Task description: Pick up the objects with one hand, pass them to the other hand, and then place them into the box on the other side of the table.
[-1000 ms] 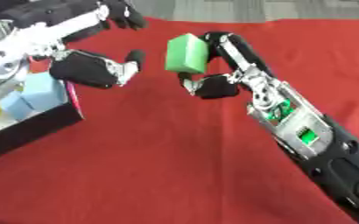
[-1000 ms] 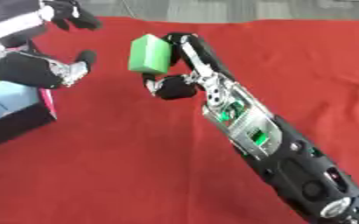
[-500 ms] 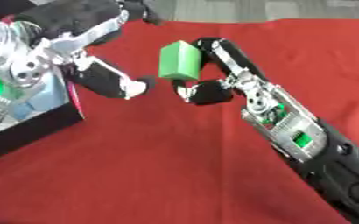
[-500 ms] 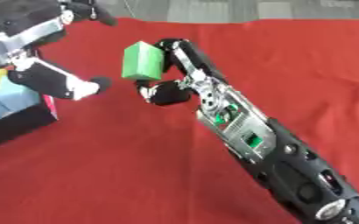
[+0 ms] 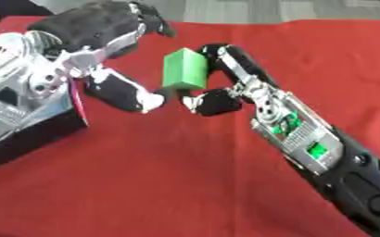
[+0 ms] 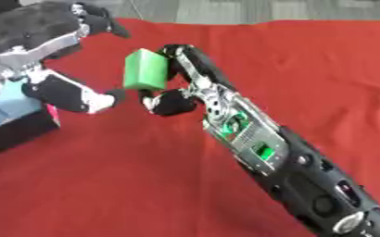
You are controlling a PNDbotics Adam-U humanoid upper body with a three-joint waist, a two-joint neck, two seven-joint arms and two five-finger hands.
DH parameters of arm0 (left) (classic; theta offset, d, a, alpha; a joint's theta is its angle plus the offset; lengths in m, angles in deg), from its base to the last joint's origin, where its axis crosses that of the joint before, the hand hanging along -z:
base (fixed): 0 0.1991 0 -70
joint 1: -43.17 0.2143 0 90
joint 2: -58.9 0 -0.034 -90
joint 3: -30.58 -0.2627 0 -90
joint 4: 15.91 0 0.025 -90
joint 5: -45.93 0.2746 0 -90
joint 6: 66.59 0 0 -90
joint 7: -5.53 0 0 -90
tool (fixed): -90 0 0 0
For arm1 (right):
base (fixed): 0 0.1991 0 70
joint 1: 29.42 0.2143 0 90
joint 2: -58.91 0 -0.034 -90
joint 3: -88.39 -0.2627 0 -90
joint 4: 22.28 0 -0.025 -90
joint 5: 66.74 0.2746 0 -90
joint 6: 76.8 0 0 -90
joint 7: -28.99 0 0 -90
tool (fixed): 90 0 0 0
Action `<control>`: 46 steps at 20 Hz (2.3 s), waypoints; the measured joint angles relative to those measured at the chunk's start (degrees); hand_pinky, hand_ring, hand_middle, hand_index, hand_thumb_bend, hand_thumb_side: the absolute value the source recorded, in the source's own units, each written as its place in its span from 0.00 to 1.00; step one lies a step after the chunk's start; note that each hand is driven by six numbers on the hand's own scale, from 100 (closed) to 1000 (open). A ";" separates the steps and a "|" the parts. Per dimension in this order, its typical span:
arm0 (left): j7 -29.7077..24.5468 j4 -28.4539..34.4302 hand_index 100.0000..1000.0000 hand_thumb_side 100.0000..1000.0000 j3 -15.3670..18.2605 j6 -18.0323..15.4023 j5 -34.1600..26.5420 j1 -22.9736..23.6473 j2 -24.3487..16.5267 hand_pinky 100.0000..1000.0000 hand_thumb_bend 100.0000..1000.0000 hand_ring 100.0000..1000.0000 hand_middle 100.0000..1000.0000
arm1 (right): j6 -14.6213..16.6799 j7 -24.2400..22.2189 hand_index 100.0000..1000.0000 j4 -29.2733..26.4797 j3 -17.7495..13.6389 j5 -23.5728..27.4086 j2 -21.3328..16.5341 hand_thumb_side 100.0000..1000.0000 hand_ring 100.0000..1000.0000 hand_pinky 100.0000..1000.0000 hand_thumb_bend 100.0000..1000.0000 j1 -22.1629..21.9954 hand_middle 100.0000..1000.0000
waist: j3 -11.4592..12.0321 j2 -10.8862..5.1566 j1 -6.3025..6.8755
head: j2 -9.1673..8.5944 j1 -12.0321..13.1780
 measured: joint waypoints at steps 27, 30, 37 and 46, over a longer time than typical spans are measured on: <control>0.79 -3.81 0.85 0.60 -1.78 1.50 -1.36 0.41 2.25 0.80 0.39 0.84 0.76 | -2.03 2.70 0.46 -1.57 1.12 0.89 -0.01 0.00 0.58 0.84 0.00 0.49 0.42 | -0.14 0.00 0.00 | 0.00 0.67; 0.64 -4.24 0.85 0.54 -1.79 1.00 0.07 0.52 2.28 0.80 0.39 0.83 0.75 | -1.93 2.52 0.46 -2.09 1.12 0.89 -0.06 0.00 0.58 0.84 0.00 0.49 0.42 | -0.14 0.00 0.00 | 0.00 0.73; 2.77 -4.46 0.84 0.43 -1.79 1.08 1.49 0.56 2.75 0.80 0.33 0.83 0.75 | -1.73 1.50 0.46 -2.38 1.12 0.89 -0.43 0.00 0.57 0.84 0.00 0.49 0.42 | -0.19 0.00 -0.02 | -0.02 0.89; 5.26 -4.73 0.81 0.32 -1.91 1.94 0.63 0.62 3.24 0.80 0.13 0.82 0.73 | -1.55 0.70 0.46 -2.48 1.12 0.70 -0.60 0.00 0.58 0.84 0.00 0.49 0.42 | -0.22 0.00 -0.02 | -0.07 0.91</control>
